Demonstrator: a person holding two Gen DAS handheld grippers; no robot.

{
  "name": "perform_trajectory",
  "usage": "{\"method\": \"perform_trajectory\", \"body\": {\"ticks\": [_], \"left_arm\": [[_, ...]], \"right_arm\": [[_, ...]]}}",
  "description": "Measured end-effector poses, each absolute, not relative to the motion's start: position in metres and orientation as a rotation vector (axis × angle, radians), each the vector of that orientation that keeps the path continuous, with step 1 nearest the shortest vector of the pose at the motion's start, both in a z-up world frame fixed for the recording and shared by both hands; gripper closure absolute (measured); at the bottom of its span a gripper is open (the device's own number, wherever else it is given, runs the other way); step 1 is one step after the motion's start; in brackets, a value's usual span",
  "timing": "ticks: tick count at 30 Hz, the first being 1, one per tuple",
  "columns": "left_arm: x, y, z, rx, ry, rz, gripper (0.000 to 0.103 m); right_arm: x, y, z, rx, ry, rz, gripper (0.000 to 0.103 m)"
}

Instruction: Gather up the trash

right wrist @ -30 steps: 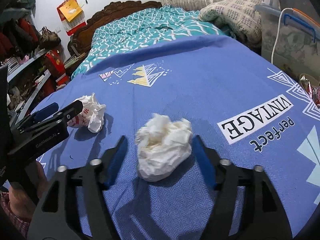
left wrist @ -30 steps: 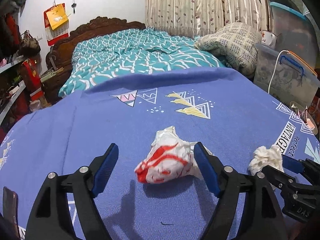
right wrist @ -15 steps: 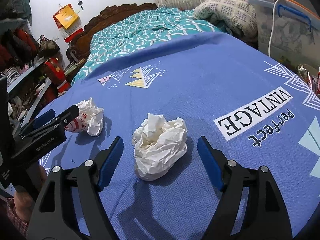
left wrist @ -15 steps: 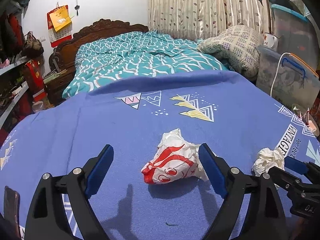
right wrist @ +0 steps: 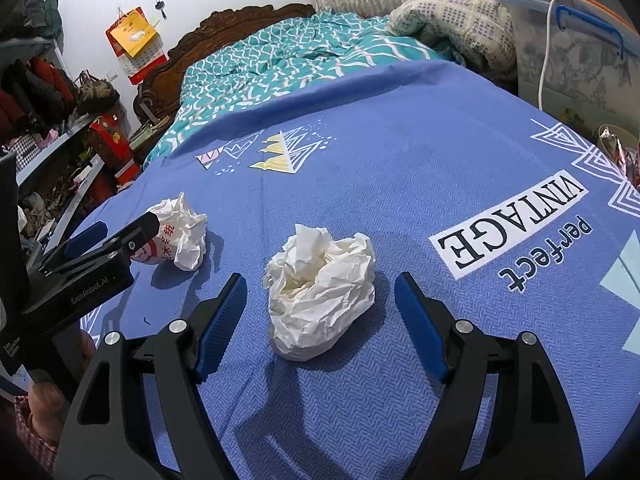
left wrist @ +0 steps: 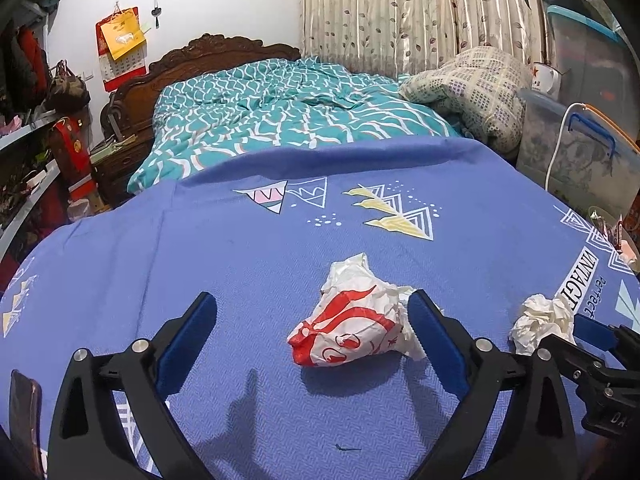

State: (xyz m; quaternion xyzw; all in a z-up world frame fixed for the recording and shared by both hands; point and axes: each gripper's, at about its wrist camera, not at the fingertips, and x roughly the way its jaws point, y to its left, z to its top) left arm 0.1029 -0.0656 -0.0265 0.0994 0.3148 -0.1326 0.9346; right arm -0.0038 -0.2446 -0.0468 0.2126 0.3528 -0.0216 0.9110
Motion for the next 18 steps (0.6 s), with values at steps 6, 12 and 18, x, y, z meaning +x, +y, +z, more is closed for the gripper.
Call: {"method": "perform_trajectory", "body": {"ticks": [6, 12, 18], "left_arm": [[0.1040, -0.0650, -0.0289, 0.211, 0.657, -0.274, 0.009], [0.1068, -0.0646, -0.0306, 0.202, 0.674, -0.275, 0.009], [0.1084, -0.0635, -0.0313, 0.198, 0.687, -0.274, 0.009]], "right_arm": [[-0.0046, -0.2443, -0.0480, 0.442, 0.729, -0.041, 0.026], [-0.0039, -0.2447, -0.0489, 0.445, 0.731, -0.039, 0.026], [-0.0034, -0.2452, -0.0491, 0.446, 0.731, -0.040, 0.026]]}}
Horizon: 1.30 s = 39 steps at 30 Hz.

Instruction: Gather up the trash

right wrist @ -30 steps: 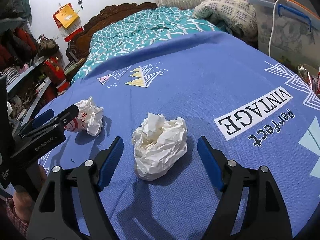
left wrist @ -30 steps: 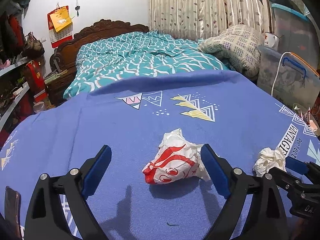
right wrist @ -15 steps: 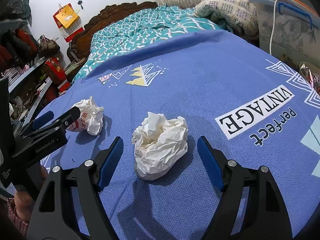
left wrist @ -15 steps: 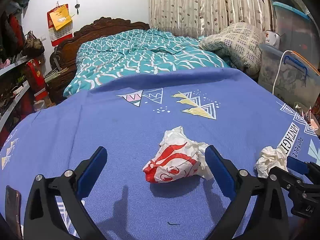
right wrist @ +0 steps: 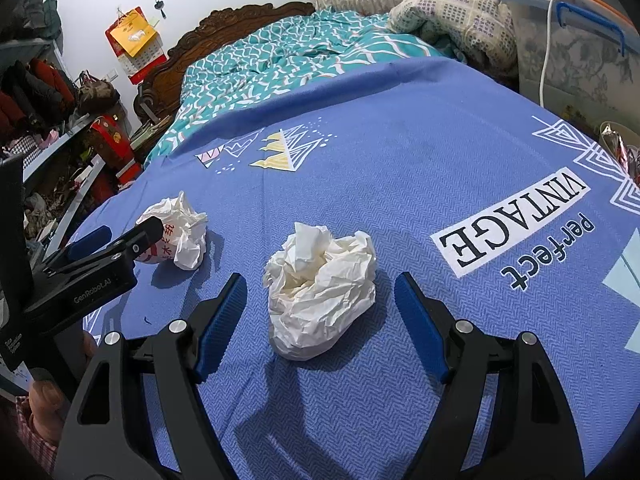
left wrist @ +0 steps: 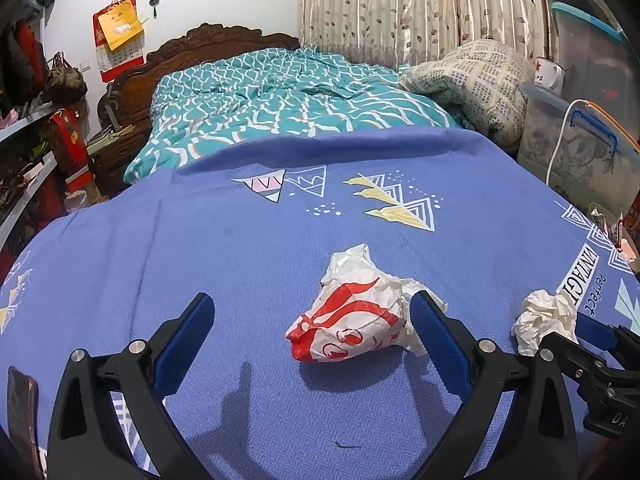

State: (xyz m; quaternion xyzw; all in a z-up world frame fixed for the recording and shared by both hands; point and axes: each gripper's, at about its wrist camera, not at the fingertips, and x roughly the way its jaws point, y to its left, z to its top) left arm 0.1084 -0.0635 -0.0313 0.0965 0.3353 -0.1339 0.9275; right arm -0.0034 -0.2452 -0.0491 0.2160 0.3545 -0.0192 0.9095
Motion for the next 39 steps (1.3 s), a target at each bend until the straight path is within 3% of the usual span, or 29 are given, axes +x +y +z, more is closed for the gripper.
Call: {"method": "perform_trajectory", "body": {"ticks": [37, 39], "left_arm": [[0.118, -0.067, -0.042, 0.209, 0.761, -0.283, 0.009], [0.118, -0.067, -0.042, 0.209, 0.765, -0.285, 0.010]], "right_arm": [[-0.001, -0.241, -0.053, 0.441, 0.759, -0.039, 0.024], [0.000, -0.240, -0.053, 0.435, 0.765, -0.036, 0.029]]}}
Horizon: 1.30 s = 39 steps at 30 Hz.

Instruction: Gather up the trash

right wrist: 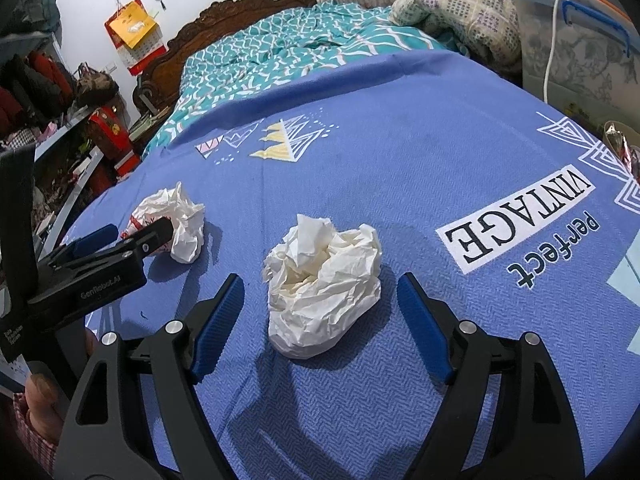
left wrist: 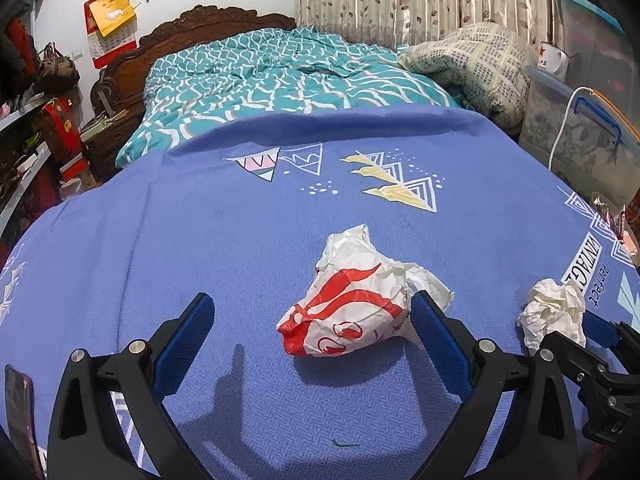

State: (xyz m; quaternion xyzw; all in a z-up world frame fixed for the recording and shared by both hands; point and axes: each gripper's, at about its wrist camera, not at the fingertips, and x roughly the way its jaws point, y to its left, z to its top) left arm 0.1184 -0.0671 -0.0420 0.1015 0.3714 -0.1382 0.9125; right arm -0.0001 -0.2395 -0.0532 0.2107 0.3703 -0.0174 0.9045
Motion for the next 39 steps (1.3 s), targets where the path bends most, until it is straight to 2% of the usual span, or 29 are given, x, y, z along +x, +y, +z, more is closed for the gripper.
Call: {"method": "perform_trajectory", "body": {"ticks": [1, 2, 3, 4, 5, 6, 9, 16, 22, 28, 39], "left_arm": [[0.119, -0.067, -0.042, 0.209, 0.767, -0.288, 0.011], [0.118, -0.068, -0.042, 0.209, 0.768, -0.295, 0.015], [0.118, -0.068, -0.043, 0.211, 0.771, -0.299, 0.020], [0.118, -0.069, -0.043, 0.214, 0.771, -0.308, 0.024], [0.116, -0.070, -0.043, 0.215, 0.767, -0.321, 0.036], [0.116, -0.071, -0.044, 0.218, 0.764, -0.333, 0.052], [0.111, -0.076, -0.043, 0.245, 0.742, -0.352, 0.059], [0.098, -0.084, -0.039, 0.284, 0.682, -0.389, 0.061], [0.084, -0.103, -0.039, 0.307, 0.681, -0.470, 0.061], [0.057, -0.145, -0.043, 0.371, 0.717, -0.544, 0.060], [-0.004, -0.227, -0.039, 0.435, 0.725, -0.704, 0.057]], "right_arm": [[0.002, -0.240, -0.054, 0.427, 0.773, -0.029, 0.034], [0.004, -0.237, -0.055, 0.416, 0.782, -0.023, 0.045], [0.005, -0.234, -0.055, 0.404, 0.793, -0.019, 0.050], [0.006, -0.233, -0.057, 0.395, 0.803, -0.015, 0.051], [0.006, -0.231, -0.057, 0.392, 0.802, -0.014, 0.052], [0.005, -0.230, -0.057, 0.391, 0.797, -0.009, 0.053], [0.000, -0.229, -0.052, 0.396, 0.774, -0.018, 0.053], [-0.018, -0.247, -0.047, 0.412, 0.746, -0.087, 0.053], [-0.054, -0.300, -0.059, 0.449, 0.749, -0.198, 0.054], [-0.096, -0.343, -0.061, 0.510, 0.729, -0.308, 0.053], [-0.132, -0.352, -0.045, 0.502, 0.661, -0.374, 0.053]]}}
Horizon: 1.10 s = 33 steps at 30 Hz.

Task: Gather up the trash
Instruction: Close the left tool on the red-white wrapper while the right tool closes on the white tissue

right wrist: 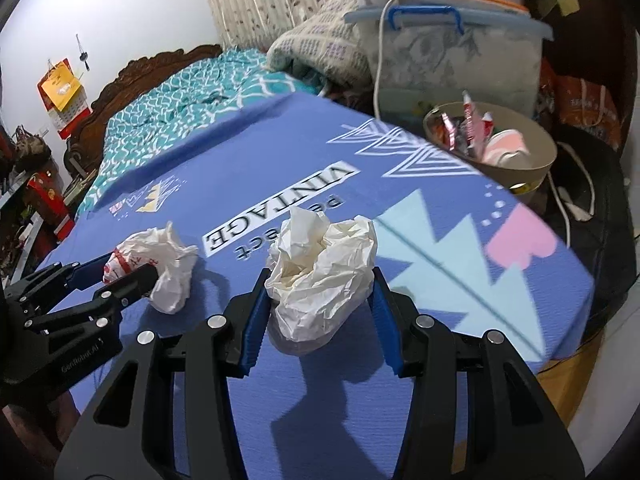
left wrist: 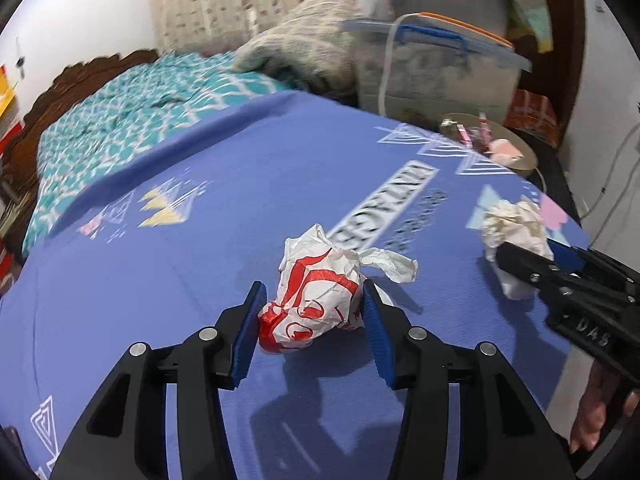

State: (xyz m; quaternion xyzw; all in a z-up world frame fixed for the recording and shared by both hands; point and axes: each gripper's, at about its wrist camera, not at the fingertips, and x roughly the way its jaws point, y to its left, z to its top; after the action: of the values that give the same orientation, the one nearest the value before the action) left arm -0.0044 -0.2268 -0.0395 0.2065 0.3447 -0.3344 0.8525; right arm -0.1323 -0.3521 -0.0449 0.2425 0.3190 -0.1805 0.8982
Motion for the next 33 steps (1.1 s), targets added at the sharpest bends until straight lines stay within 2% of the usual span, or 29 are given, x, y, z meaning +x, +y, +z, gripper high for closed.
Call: {"method": "perform_trajectory", "body": {"ticks": [7, 11, 17, 20, 24, 29, 33], "left_arm": [[-0.022, -0.260, -0.038, 0.464, 0.638, -0.756, 0.057], [-0.017, -0.273, -0.050, 0.490, 0.662, -0.754, 0.057], [-0.016, -0.275, -0.060, 0.509, 0.649, -0.747, 0.041], [-0.014, -0.272, -0.060, 0.492, 0.657, -0.762, 0.031], [-0.006, -0.264, -0.059, 0.430, 0.700, -0.804, 0.031], [-0.002, -0.254, -0.058, 0.371, 0.730, -0.851, 0.029], [-0.012, -0.263, -0.060, 0.435, 0.691, -0.820, 0.029]], "right_arm": [[-0.151, -0.371, -0.055, 0.496, 0.649, -0.415, 0.052], [-0.152, -0.376, -0.069, 0.505, 0.671, -0.428, 0.046], [-0.153, -0.380, -0.077, 0.535, 0.679, -0.437, 0.036], [-0.155, -0.381, -0.074, 0.532, 0.673, -0.439, 0.034], [-0.158, -0.376, -0.070, 0.506, 0.671, -0.447, 0.028], [-0.167, -0.370, -0.069, 0.476, 0.665, -0.462, 0.027], [-0.166, -0.370, -0.074, 0.484, 0.674, -0.460, 0.027]]}}
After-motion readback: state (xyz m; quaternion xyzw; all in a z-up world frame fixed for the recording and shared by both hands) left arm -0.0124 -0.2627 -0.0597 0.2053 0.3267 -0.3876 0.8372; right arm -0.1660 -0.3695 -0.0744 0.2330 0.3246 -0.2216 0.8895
